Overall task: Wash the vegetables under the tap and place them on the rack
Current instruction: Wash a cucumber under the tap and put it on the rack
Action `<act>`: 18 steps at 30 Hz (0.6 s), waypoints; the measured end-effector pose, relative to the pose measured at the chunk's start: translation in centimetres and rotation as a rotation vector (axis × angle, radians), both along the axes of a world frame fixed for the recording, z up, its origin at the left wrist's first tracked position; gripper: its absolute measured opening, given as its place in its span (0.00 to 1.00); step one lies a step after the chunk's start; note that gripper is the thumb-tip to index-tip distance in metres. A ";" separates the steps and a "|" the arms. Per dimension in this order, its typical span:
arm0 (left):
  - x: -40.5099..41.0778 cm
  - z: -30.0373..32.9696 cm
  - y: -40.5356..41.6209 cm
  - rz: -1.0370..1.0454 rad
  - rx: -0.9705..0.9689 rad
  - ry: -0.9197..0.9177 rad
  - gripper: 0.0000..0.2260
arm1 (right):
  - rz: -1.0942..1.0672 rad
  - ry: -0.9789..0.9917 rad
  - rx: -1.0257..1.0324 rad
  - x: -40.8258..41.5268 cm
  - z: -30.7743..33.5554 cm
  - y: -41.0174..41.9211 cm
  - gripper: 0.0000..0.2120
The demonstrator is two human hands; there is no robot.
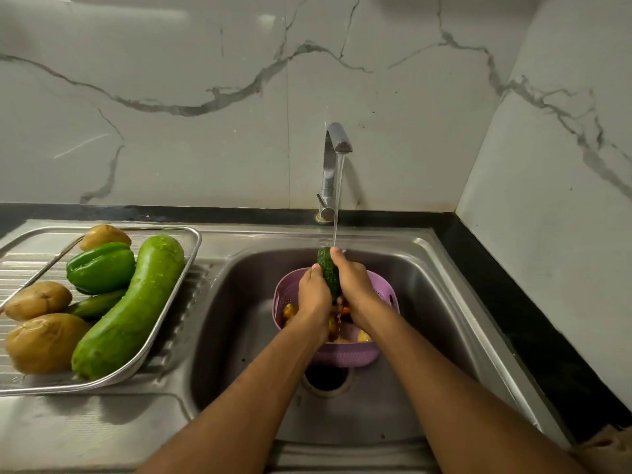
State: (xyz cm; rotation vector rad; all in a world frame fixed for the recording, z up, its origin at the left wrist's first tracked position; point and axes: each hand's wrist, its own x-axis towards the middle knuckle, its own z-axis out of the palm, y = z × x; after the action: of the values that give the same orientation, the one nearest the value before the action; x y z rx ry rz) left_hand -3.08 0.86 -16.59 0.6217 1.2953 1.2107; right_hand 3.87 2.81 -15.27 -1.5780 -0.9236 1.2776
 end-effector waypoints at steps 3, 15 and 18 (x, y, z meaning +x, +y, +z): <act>-0.3 0.4 -0.2 0.019 -0.066 -0.091 0.23 | 0.103 0.017 0.001 0.2 -0.3 -0.3 0.20; 0.0 -0.6 -0.1 0.007 -0.013 0.106 0.20 | 0.120 -0.247 0.133 -0.3 -0.6 -0.9 0.18; 0.4 -0.4 -0.1 0.011 -0.034 0.030 0.20 | 0.125 -0.209 0.163 0.0 -0.4 -0.9 0.18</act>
State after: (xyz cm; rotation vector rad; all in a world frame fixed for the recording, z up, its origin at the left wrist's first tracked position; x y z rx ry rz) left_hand -2.70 0.73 -16.95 0.6113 1.3434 1.1895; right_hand 3.89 1.94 -15.68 -1.5647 -1.2433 1.1040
